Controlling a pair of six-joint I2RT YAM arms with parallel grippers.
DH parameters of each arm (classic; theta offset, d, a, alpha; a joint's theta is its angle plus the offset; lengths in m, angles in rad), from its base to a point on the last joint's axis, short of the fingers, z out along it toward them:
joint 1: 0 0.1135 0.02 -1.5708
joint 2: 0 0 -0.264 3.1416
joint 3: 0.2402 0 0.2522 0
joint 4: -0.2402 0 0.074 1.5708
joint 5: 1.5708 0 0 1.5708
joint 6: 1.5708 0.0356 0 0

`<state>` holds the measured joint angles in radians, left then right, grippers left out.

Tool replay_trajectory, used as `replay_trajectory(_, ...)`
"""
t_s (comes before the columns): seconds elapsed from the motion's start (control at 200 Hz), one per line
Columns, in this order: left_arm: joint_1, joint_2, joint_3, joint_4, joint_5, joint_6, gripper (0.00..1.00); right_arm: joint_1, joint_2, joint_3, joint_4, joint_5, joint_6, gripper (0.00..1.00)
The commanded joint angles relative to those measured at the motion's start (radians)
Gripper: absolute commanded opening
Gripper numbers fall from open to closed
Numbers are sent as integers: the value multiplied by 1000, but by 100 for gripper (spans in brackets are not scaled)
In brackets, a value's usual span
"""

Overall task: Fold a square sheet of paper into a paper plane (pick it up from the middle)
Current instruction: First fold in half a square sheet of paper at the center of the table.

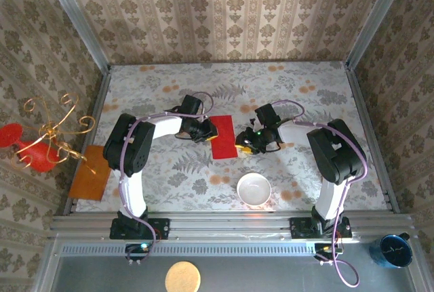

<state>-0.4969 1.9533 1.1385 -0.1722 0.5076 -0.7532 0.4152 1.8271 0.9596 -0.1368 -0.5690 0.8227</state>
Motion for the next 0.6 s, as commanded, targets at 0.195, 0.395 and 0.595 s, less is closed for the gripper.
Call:
replay_trajectory(0.195,1,22,-13,-35,-19,-23,16,29,-29,-29,-3,-61,0,37)
replay_trajectory(0.395,0,25,-13,-29,-14,-26,16,42,-24,-36,6,-81,4,36)
replay_trajectory(0.595,0,24,-14,-24,-10,-28,16,43,-18,-42,34,-106,24,33)
